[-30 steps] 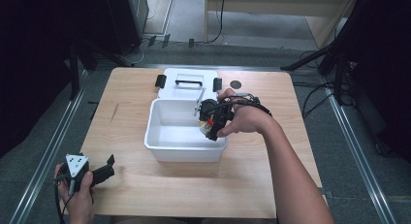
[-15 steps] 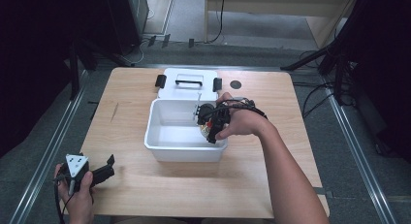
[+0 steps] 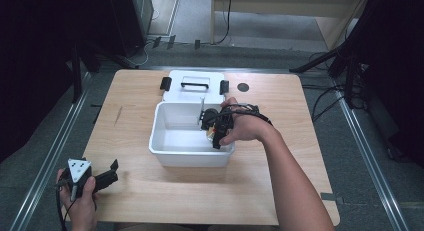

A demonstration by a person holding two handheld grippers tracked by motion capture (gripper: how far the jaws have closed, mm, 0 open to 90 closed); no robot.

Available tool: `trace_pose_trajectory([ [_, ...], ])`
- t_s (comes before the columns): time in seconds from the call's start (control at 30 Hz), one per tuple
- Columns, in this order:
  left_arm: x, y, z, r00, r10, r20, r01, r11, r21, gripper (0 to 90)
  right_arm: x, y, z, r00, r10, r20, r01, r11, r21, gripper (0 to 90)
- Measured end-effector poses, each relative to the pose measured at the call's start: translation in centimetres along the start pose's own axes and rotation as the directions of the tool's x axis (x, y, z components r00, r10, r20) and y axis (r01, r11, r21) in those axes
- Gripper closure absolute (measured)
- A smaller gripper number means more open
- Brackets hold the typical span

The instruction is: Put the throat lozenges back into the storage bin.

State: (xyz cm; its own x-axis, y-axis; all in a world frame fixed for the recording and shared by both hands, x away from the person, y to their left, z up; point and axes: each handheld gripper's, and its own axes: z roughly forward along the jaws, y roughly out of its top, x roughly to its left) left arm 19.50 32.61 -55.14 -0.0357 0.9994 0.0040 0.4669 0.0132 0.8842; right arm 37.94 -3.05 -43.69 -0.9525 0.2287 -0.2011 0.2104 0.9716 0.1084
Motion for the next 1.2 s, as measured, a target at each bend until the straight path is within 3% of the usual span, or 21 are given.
trace_pose_trajectory([
  [0.3, 0.0, 0.0, 0.0, 1.0000, 0.000, 0.001, 0.000, 1.0000, 0.001, 0.0, -0.4, -0.5, -0.5, 0.9991, 0.041, -0.011, -0.042, 0.9983, -0.040, 15.1],
  [0.5, 0.0, 0.0, 0.0, 1.0000, 0.000, 0.001, 0.000, 1.0000, 0.002, 0.0, -0.3, -0.9, -1.9, 0.9986, 0.047, -0.024, -0.049, 0.9925, -0.111, 25.3],
  [0.83, 0.0, 0.0, 0.0, 1.0000, -0.002, 0.000, 0.002, 1.0000, -0.001, 0.0, -1.0, -1.7, -4.4, 0.9875, 0.139, -0.074, -0.152, 0.9655, -0.212, 34.7],
  [1.2, 0.0, 0.0, 0.0, 1.0000, -0.001, 0.000, 0.001, 1.0000, 0.000, 0.0, -1.3, -3.3, -6.7, 0.9818, 0.170, -0.084, -0.186, 0.9492, -0.254, 37.9],
])
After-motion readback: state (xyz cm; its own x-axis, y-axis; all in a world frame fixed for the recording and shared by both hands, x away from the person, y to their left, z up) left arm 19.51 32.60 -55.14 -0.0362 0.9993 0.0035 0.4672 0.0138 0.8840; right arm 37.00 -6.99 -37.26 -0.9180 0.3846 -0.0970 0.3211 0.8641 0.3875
